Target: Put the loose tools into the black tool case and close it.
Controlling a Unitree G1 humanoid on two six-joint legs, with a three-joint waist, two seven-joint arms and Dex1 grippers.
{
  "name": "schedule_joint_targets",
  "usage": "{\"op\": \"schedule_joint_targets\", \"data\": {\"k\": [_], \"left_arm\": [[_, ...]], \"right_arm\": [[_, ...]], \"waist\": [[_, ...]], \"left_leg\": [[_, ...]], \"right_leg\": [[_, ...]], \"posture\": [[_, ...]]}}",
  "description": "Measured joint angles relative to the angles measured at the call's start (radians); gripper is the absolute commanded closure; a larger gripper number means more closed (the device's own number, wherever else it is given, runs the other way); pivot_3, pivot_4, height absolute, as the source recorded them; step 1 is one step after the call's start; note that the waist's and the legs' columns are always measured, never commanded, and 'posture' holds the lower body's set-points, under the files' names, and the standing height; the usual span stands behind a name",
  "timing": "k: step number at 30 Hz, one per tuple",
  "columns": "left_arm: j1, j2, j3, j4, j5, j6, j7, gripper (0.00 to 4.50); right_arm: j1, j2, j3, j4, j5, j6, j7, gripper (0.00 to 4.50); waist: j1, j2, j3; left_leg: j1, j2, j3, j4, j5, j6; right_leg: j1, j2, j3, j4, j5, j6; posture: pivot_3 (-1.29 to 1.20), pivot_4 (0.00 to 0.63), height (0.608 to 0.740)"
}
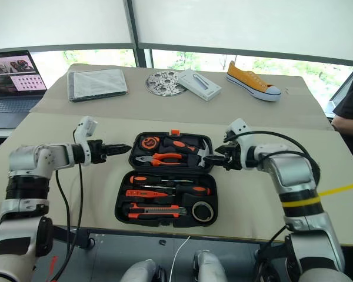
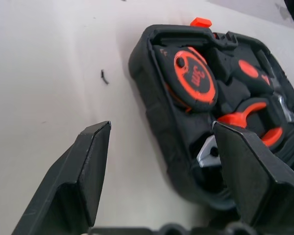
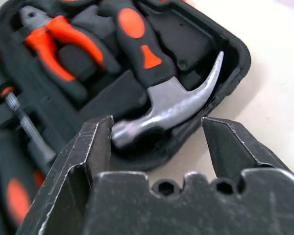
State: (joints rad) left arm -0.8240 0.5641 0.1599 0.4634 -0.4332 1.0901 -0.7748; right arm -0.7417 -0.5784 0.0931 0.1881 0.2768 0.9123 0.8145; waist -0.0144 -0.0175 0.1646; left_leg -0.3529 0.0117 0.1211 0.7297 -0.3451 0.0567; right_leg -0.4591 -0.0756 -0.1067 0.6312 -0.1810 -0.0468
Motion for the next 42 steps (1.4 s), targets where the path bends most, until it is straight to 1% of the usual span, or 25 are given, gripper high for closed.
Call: {"op": "schedule_joint_targets", "data": {"k": [2,3,4,5,6,8,10,11,21,24,29,31,35,38,41,42], "left_arm": [[-0.009,-0.009,-0.001,0.021,0.001,-0.003,0.013,1.42],[-0.009,-0.010,-0.005,0.031,0.004,-0.013,0.015,1.58],[-0.009,-0.011,-0.013,0.041,0.008,-0.026,0.014,2.08],[-0.008,-0.011,-0.027,0.050,0.017,-0.044,0.011,2.39],[-0.008,-0.013,-0.032,0.054,0.020,-0.051,0.006,2.83],[-0.008,-0.014,-0.033,0.054,0.013,-0.054,-0.008,3.53],[-0.007,-0.012,-0.038,0.049,0.009,-0.054,-0.024,4.33],[-0.005,-0.010,-0.043,0.042,0.009,-0.056,-0.028,4.50],[0.006,0.001,-0.064,0.013,0.013,-0.065,-0.043,4.50],[0.025,0.004,-0.064,0.002,0.014,-0.108,-0.051,4.50],[0.045,-0.017,-0.048,-0.016,0.037,-0.299,-0.038,4.50],[0.045,-0.021,-0.036,-0.029,0.038,-0.351,-0.034,4.50],[0.052,-0.032,-0.008,-0.075,0.042,-0.449,-0.012,4.50],[0.109,-0.032,-0.011,-0.145,0.056,-0.532,-0.014,4.50],[0.184,-0.032,-0.032,-0.211,0.102,-0.662,-0.017,4.50],[0.196,-0.032,-0.034,-0.219,0.109,-0.682,-0.017,4.50]], "right_arm": [[-0.023,0.019,0.002,0.048,-0.006,0.001,-0.021,1.56],[-0.035,0.027,0.002,0.077,-0.009,0.001,-0.030,1.71],[-0.046,0.031,-0.001,0.101,-0.012,0.001,-0.037,2.16],[-0.057,0.033,-0.003,0.119,-0.015,0.002,-0.043,2.45],[-0.064,0.034,-0.003,0.127,-0.018,0.001,-0.048,2.84],[-0.066,0.034,-0.002,0.130,-0.019,0.001,-0.047,3.47],[-0.065,0.032,-0.001,0.125,-0.019,0.002,-0.038,4.25],[-0.063,0.029,-0.001,0.120,-0.019,0.003,-0.038,4.47],[-0.045,0.029,-0.010,0.086,-0.019,0.012,-0.047,4.47],[-0.046,0.047,-0.020,0.092,-0.025,-0.015,-0.074,4.47],[-0.055,0.106,-0.080,0.097,-0.037,-0.135,-0.176,4.47],[-0.057,0.108,-0.085,0.085,-0.049,-0.190,-0.191,4.47],[-0.008,0.105,-0.082,0.001,-0.098,-0.344,-0.213,4.47],[0.054,0.105,-0.075,-0.039,-0.128,-0.449,-0.228,4.47],[0.127,0.100,-0.063,-0.067,-0.183,-0.600,-0.247,4.47],[0.139,0.100,-0.063,-0.071,-0.188,-0.620,-0.251,4.47]], "waist": [[-0.001,0.000,0.000],[-0.002,0.000,0.000],[-0.002,0.000,0.000],[-0.003,0.000,0.000],[-0.003,0.000,0.000],[-0.003,0.000,0.000],[-0.003,0.000,0.000],[-0.003,0.000,0.000],[-0.002,0.000,0.000],[-0.003,0.000,0.000],[-0.001,0.000,0.000],[-0.001,0.000,0.000],[-0.002,0.001,0.001],[-0.002,0.001,0.001],[-0.001,0.001,0.001],[-0.001,0.001,0.001]], "left_leg": [[0.000,0.000,0.000,0.000,0.000,0.000],[0.000,0.000,0.000,0.000,0.000,-0.001],[0.000,0.000,0.000,0.000,0.000,-0.001],[0.000,0.000,0.000,0.000,0.000,-0.001],[0.000,0.000,0.000,0.000,0.000,-0.001],[0.000,0.000,0.000,0.000,0.001,-0.002],[0.001,0.000,0.000,0.000,0.002,-0.003],[0.001,0.000,0.000,0.000,0.002,-0.004],[0.001,0.001,0.000,0.000,0.003,-0.006],[0.001,0.001,0.000,0.000,0.003,-0.006],[0.000,0.001,0.000,0.000,0.005,-0.008],[-0.001,0.002,0.000,-0.001,0.005,-0.008],[-0.003,0.002,0.000,-0.002,0.005,-0.008],[-0.003,0.001,0.001,-0.004,0.005,-0.008],[-0.003,0.001,0.001,-0.007,0.005,-0.008],[-0.002,0.001,0.001,-0.008,0.005,-0.008]], "right_leg": [[0.000,0.000,-0.001,0.000,0.000,0.000],[0.000,0.000,-0.002,0.000,0.000,0.000],[0.000,0.000,-0.004,0.000,0.000,0.000],[0.000,0.000,-0.006,0.001,0.000,0.000],[0.000,-0.001,-0.007,0.001,0.000,0.000],[0.000,-0.001,-0.007,0.001,0.000,0.000],[0.001,-0.002,-0.007,0.000,0.000,0.000],[0.001,-0.002,-0.007,0.000,0.000,0.000],[0.001,-0.002,-0.003,0.001,0.000,-0.001],[0.001,-0.003,-0.003,0.000,0.000,-0.001],[-0.001,-0.003,-0.003,0.000,0.001,-0.003],[-0.002,-0.002,-0.003,0.001,0.001,-0.004],[-0.003,-0.001,-0.006,0.001,0.001,-0.004],[-0.003,-0.001,-0.011,-0.001,0.001,-0.003],[-0.002,-0.001,-0.013,-0.003,0.001,-0.003],[-0.001,-0.001,-0.013,-0.003,0.001,-0.003]], "posture": [[0.00,0.150,0.733],[0.00,0.150,0.733],[0.00,0.150,0.733],[0.00,0.150,0.733],[0.00,0.150,0.733],[0.00,0.150,0.733],[0.00,0.150,0.733],[0.00,0.150,0.733],[0.00,0.150,0.733],[0.00,0.150,0.733],[0.00,0.150,0.733],[0.00,0.150,0.733],[0.00,0.150,0.733],[0.00,0.150,0.733],[0.00,0.150,0.733],[0.00,0.150,0.733]]}}
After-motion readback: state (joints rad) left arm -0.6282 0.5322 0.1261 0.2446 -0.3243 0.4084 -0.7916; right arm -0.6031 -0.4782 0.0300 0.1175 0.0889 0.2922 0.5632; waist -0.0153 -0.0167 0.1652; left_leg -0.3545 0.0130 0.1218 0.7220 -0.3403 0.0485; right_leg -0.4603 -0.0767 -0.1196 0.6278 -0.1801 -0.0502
